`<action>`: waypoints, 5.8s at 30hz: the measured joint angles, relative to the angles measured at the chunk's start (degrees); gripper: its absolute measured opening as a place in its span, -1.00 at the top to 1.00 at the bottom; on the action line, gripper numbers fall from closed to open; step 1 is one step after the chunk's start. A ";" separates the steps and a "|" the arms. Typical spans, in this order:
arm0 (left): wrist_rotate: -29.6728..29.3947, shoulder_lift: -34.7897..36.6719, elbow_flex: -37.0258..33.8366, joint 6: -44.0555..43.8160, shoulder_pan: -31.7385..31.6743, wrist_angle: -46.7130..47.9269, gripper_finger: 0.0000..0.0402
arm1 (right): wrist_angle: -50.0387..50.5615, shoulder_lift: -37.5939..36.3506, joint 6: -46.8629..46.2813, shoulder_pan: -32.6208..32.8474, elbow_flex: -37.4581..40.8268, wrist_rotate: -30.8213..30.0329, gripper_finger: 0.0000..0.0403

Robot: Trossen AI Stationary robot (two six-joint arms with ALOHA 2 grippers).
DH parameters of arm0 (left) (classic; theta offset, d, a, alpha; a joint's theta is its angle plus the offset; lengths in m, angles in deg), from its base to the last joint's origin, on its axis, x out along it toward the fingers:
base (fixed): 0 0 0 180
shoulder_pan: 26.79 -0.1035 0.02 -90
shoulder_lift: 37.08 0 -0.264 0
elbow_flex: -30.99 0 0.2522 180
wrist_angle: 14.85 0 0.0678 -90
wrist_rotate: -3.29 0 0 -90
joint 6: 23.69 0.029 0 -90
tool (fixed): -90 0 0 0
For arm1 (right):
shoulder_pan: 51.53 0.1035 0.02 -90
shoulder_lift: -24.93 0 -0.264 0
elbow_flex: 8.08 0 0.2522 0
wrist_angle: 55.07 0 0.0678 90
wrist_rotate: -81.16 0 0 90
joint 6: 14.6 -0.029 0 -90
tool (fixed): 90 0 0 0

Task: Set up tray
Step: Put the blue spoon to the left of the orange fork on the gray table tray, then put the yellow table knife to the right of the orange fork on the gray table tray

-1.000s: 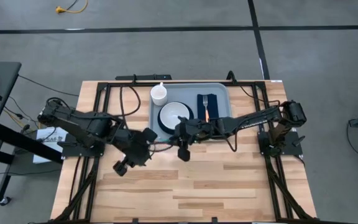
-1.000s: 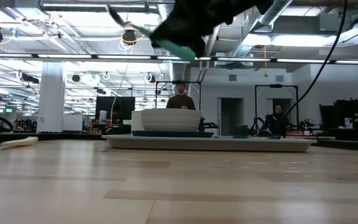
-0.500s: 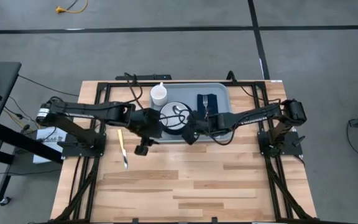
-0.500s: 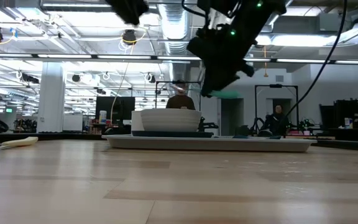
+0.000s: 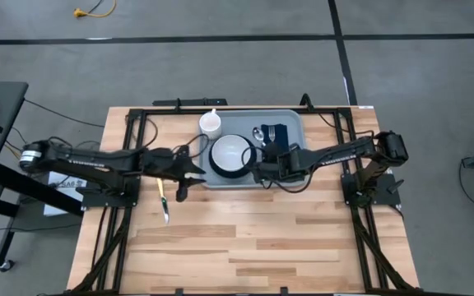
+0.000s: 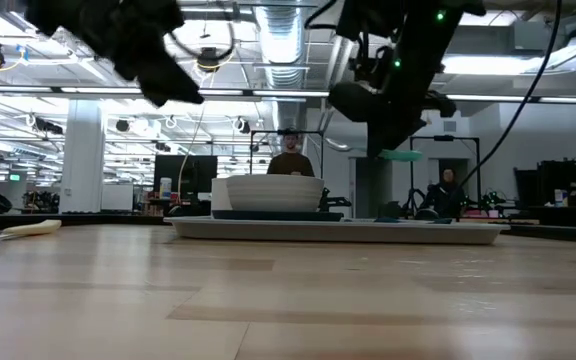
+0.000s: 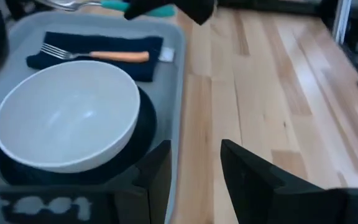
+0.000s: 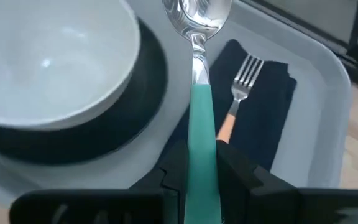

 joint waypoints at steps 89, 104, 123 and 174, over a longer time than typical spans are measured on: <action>-4.44 4.00 -22.03 0.10 4.61 -15.70 0.37 | -15.93 10.16 -14.83 -16.94 3.74 18.61 0.67; -4.44 4.00 -22.01 0.10 4.61 -15.70 0.37 | -15.92 10.10 -13.49 -16.84 3.74 18.64 0.50; -4.76 3.98 -22.01 0.22 4.60 -15.37 0.37 | -6.49 1.74 -11.77 -14.27 3.76 10.67 0.49; -16.91 1.69 1.92 -56.60 5.60 54.75 0.37 | -3.32 -10.43 16.77 4.16 3.74 -13.46 0.49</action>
